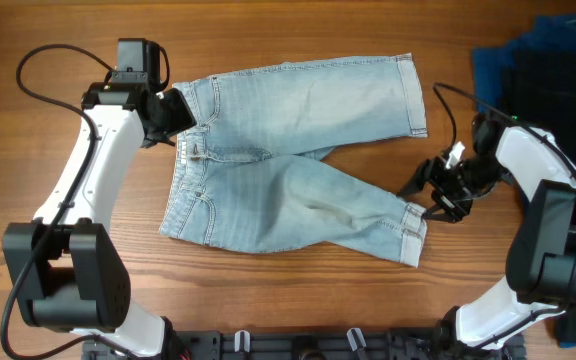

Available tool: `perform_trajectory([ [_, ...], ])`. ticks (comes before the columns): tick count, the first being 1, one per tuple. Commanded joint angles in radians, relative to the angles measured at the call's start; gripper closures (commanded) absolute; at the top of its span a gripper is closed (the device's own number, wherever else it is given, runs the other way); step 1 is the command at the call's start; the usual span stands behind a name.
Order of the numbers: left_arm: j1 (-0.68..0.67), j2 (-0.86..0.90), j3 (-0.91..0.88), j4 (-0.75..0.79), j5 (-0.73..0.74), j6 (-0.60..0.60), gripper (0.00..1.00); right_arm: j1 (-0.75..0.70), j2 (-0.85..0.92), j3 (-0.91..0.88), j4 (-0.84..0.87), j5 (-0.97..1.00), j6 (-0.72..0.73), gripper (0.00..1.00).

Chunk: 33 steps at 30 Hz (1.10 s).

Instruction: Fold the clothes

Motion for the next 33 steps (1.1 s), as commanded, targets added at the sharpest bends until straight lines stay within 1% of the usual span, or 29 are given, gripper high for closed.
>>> perform_trajectory([
  [1, 0.005, 0.008, -0.004, 0.0, 0.006, 0.005, 0.41, -0.002, 0.009, 0.027, -0.011, 0.046, -0.023, 0.34],
  [4, 0.005, 0.008, -0.004, 0.0, 0.006, 0.005, 0.41, -0.002, 0.009, 0.026, -0.011, 0.105, -0.023, 0.33],
  [7, 0.005, 0.008, -0.004, 0.0, 0.006, 0.005, 0.41, -0.002, 0.009, 0.026, -0.008, 0.105, -0.025, 0.3],
  [11, 0.005, 0.008, -0.004, 0.0, 0.006, 0.004, 0.41, -0.002, 0.009, 0.059, -0.08, 0.105, -0.055, 0.22],
  [15, 0.005, 0.008, -0.004, 0.001, 0.012, 0.001, 0.41, -0.002, 0.008, 0.105, -0.161, 0.105, -0.091, 0.19],
  [19, 0.005, 0.008, -0.004, 0.0, 0.012, 0.002, 0.4, -0.002, 0.008, 0.097, -0.159, 0.14, -0.075, 0.2],
  [27, 0.005, 0.008, -0.004, 0.0, 0.012, 0.001, 0.39, 0.002, 0.008, 0.016, -0.105, 0.119, -0.067, 0.31],
  [33, 0.005, 0.008, -0.004, 0.0, 0.012, 0.001, 0.38, 0.002, 0.008, 0.004, -0.047, 0.098, -0.064, 0.29],
])
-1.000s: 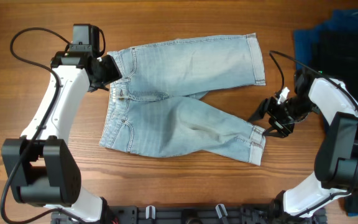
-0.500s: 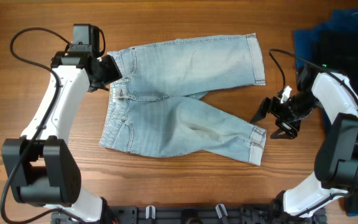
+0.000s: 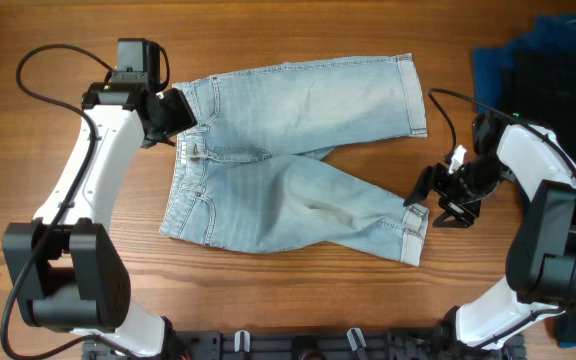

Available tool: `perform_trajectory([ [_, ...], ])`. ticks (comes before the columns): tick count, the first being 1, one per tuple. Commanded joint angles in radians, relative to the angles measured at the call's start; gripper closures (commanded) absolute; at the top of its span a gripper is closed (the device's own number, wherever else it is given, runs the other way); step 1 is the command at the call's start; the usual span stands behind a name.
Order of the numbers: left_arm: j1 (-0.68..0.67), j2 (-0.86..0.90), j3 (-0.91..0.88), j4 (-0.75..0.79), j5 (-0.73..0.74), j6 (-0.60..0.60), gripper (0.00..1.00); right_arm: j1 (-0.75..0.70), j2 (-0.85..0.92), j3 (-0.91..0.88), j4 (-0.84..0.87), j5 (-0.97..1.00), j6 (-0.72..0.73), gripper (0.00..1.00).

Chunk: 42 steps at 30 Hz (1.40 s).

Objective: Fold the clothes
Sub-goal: 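Grasp the near leg hem with the right gripper, left holding waistband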

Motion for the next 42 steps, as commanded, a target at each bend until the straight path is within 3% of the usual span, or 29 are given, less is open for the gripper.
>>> perform_trajectory([
  [1, 0.005, 0.008, -0.004, 0.0, 0.012, 0.001, 0.38, 0.002, 0.008, -0.008, 0.033, -0.023, 0.018, 0.29],
  [22, 0.005, 0.008, -0.004, 0.004, 0.012, 0.001, 0.37, 0.002, 0.008, -0.008, 0.066, -0.07, 0.09, 0.25],
  [25, 0.005, 0.008, -0.004, 0.004, 0.012, 0.001, 0.37, 0.002, 0.008, -0.008, 0.073, -0.069, 0.102, 0.3],
  [28, 0.005, 0.008, -0.004, 0.004, 0.011, 0.001, 0.36, 0.002, 0.008, -0.008, 0.085, -0.069, 0.104, 0.44],
  [33, 0.005, 0.008, -0.004, 0.004, 0.011, 0.001, 0.35, 0.002, 0.008, -0.008, 0.085, -0.07, 0.129, 0.46],
  [36, 0.005, 0.008, -0.004, 0.004, 0.011, 0.002, 0.34, 0.002, 0.008, -0.008, 0.08, -0.14, 0.148, 0.45],
  [42, 0.005, 0.008, -0.004, 0.004, 0.011, 0.002, 0.34, 0.002, 0.008, -0.008, 0.072, -0.174, 0.133, 0.33],
])
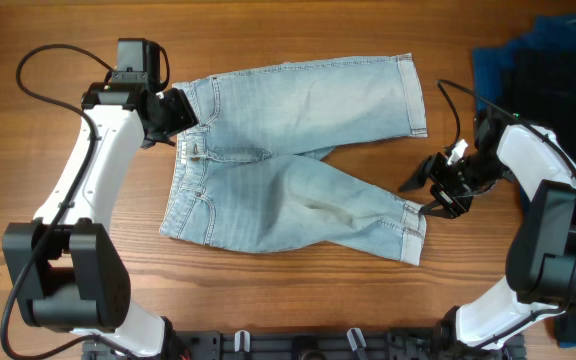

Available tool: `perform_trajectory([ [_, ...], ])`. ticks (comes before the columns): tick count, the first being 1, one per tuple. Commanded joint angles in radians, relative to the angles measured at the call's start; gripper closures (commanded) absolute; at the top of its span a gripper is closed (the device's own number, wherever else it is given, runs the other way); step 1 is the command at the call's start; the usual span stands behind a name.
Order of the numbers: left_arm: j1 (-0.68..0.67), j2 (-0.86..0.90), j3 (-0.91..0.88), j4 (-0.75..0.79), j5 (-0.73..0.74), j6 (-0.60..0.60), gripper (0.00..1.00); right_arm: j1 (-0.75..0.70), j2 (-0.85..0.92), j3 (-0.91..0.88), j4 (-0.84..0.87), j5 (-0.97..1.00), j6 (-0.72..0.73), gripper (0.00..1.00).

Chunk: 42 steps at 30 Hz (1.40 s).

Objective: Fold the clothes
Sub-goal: 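Grasp the near leg hem with the right gripper, left holding waistband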

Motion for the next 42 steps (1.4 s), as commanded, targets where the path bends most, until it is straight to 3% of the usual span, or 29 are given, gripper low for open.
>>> perform_trajectory([
  [1, 0.005, 0.008, -0.004, 0.003, 0.011, 0.002, 0.34, 0.002, 0.008, -0.007, -0.014, -0.039, -0.016, 0.28],
  [4, 0.005, 0.008, -0.004, 0.003, 0.011, 0.002, 0.34, 0.002, 0.008, -0.007, -0.045, -0.037, -0.09, 0.13],
  [6, 0.005, 0.008, -0.004, 0.003, 0.011, 0.002, 0.34, 0.002, 0.008, -0.007, -0.053, 0.0, -0.103, 0.11],
  [12, 0.005, 0.008, -0.004, 0.003, 0.011, 0.002, 0.33, 0.002, 0.008, -0.009, -0.034, 0.08, -0.101, 0.12],
  [24, 0.005, 0.008, -0.004, 0.003, 0.011, 0.002, 0.33, 0.031, 0.008, -0.025, 0.057, 0.052, -0.011, 0.13],
  [29, 0.005, 0.008, -0.004, 0.003, 0.011, 0.002, 0.33, 0.031, 0.008, -0.025, 0.093, 0.072, -0.012, 0.22],
  [35, 0.005, 0.008, -0.004, 0.003, 0.011, 0.002, 0.33, 0.031, 0.008, -0.025, 0.083, -0.01, -0.013, 0.23],
  [37, 0.005, 0.008, -0.004, 0.003, 0.011, 0.002, 0.33, 0.031, 0.008, -0.025, 0.089, 0.035, -0.014, 0.46],
  [38, 0.005, 0.008, -0.004, 0.003, 0.011, 0.002, 0.33, 0.031, 0.008, -0.025, 0.089, 0.057, -0.014, 0.73],
  [39, 0.005, 0.008, -0.004, 0.003, 0.011, 0.002, 0.33, 0.031, 0.008, -0.025, 0.09, 0.071, -0.014, 0.84],
  [40, 0.005, 0.008, -0.004, 0.003, 0.011, 0.002, 0.33, 0.031, 0.008, -0.025, 0.091, 0.08, -0.014, 0.92],
  [42, 0.005, 0.008, -0.004, 0.003, 0.011, 0.002, 0.33, 0.031, 0.008, -0.025, 0.098, 0.103, -0.015, 0.96],
])
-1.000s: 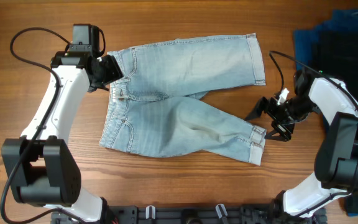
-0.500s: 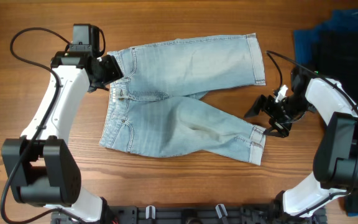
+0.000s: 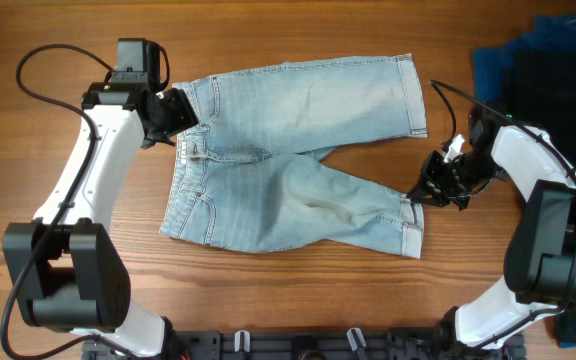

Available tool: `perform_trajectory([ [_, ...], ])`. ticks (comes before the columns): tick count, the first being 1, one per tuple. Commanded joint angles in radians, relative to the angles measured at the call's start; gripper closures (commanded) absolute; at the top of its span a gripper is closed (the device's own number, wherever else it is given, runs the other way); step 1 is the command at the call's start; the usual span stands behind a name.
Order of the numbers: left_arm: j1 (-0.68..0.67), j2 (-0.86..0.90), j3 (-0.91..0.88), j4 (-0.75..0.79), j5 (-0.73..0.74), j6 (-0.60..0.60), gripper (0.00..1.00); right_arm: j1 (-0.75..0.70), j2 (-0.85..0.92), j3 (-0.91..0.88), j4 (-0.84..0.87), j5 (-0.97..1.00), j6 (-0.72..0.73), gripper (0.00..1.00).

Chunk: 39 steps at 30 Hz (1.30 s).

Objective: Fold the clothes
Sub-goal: 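Grasp the near leg hem with the right gripper, left holding waistband, then lift the near leg with the right gripper and fold it onto the far leg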

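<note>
Light-blue denim shorts (image 3: pixel 298 160) lie flat on the wooden table, waistband to the left and both legs pointing right. The lower leg slants down to a hem (image 3: pixel 411 228) at the right. My left gripper (image 3: pixel 186 110) sits at the waistband's upper left corner, its fingers closed over the edge of the denim. My right gripper (image 3: pixel 417 194) is at the top corner of the lower leg's hem, fingers drawn together on the cloth.
A pile of dark blue and black clothes (image 3: pixel 553 70) lies at the table's far right, just behind my right arm. The robot's base rail (image 3: pixel 298 345) runs along the front edge.
My right gripper was open just right of the lower leg's hem. Now it has moved left onto the hem's top corner and shut on it. The left arm has not moved.
My left gripper stayed on the waistband corner throughout. My right gripper hovered open beside the lower leg's hem, shifting slightly down and back up across the earlier moments. Now it is shut on the hem, which has shifted a little.
</note>
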Motion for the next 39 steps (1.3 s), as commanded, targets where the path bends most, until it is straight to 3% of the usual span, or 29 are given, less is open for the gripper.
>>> perform_trajectory([
  [1, 0.006, 0.008, -0.004, 0.003, 0.011, 0.002, 0.32, 0.005, 0.008, -0.01, 0.017, 0.061, -0.004, 0.96],
  [9, 0.006, 0.008, -0.004, 0.002, 0.008, 0.001, 0.33, -0.014, 0.008, 0.01, 0.145, 0.103, -0.055, 0.96],
  [19, 0.026, 0.008, -0.004, -0.039, 0.018, -0.03, 0.34, -0.032, 0.008, 0.159, 0.348, 0.225, -0.108, 0.96],
  [22, 0.062, 0.008, -0.004, -0.069, 0.081, -0.029, 0.34, -0.032, 0.008, 0.161, 0.27, 0.198, -0.105, 0.96],
  [28, 0.117, 0.008, -0.004, -0.075, 0.087, -0.033, 0.32, -0.031, 0.008, 0.161, -0.064, 0.147, -0.112, 0.66],
  [32, 0.117, 0.008, -0.004, -0.061, 0.087, -0.032, 0.3, -0.03, 0.008, 0.146, -0.088, 0.146, -0.108, 0.56],
  [39, 0.117, 0.008, -0.004, -0.061, 0.087, -0.032, 0.29, -0.029, 0.008, 0.018, 0.038, 0.033, -0.092, 0.55],
])
